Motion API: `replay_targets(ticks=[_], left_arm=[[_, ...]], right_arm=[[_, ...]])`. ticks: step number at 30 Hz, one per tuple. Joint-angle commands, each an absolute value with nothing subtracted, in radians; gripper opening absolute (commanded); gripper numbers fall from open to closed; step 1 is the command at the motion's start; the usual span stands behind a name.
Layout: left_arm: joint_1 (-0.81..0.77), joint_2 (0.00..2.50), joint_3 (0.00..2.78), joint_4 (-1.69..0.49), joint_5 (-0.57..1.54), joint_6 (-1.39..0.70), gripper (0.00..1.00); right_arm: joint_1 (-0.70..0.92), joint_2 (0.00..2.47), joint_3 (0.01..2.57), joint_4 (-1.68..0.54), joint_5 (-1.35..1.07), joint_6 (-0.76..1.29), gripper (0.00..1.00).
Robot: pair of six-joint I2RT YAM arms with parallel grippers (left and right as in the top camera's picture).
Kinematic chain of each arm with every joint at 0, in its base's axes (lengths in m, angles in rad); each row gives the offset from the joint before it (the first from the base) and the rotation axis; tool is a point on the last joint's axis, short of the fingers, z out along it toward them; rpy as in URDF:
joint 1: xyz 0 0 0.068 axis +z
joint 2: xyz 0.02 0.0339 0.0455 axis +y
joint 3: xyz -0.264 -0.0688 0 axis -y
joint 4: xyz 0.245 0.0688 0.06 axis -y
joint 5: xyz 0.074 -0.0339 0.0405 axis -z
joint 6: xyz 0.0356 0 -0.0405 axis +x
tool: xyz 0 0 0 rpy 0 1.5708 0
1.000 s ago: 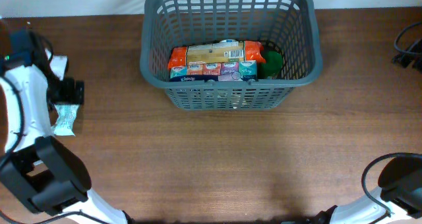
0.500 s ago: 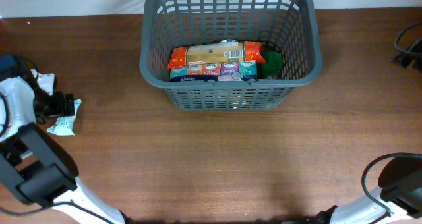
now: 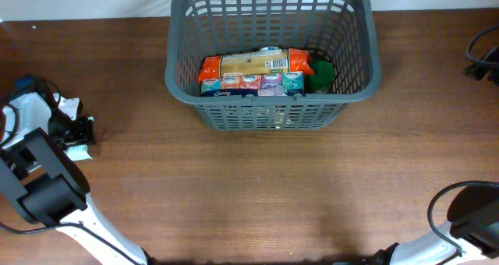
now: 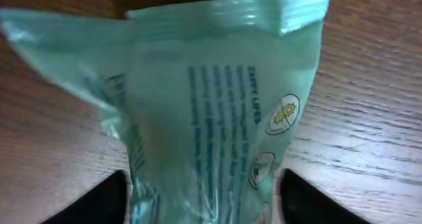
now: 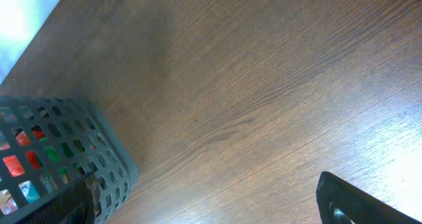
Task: Pack container
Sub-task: 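Move the left gripper to the mint-green pouch and grasp it, then carry the mint-green pouch into the basket and release it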
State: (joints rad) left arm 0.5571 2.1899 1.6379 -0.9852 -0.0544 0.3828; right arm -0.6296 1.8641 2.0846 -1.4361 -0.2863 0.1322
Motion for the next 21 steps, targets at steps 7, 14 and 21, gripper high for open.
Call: replay_targets(ticks=[7,14,21], left_arm=[[0.532,2.204,1.804,-1.123,0.050,0.371,0.02],[0.406,2.204,2.415,-1.366,0.057,0.337,0.02],[0.208,2.203,2.894,-1.355,0.058,0.337,0.02]], right_arm=[[-0.629,1.858,2.081,-1.436,-0.277,0.137,0.98],[-0.629,1.858,2.081,-1.440,-0.277,0.137,0.98],[-0.629,1.858,2.081,-1.435,-0.277,0.136,0.98]])
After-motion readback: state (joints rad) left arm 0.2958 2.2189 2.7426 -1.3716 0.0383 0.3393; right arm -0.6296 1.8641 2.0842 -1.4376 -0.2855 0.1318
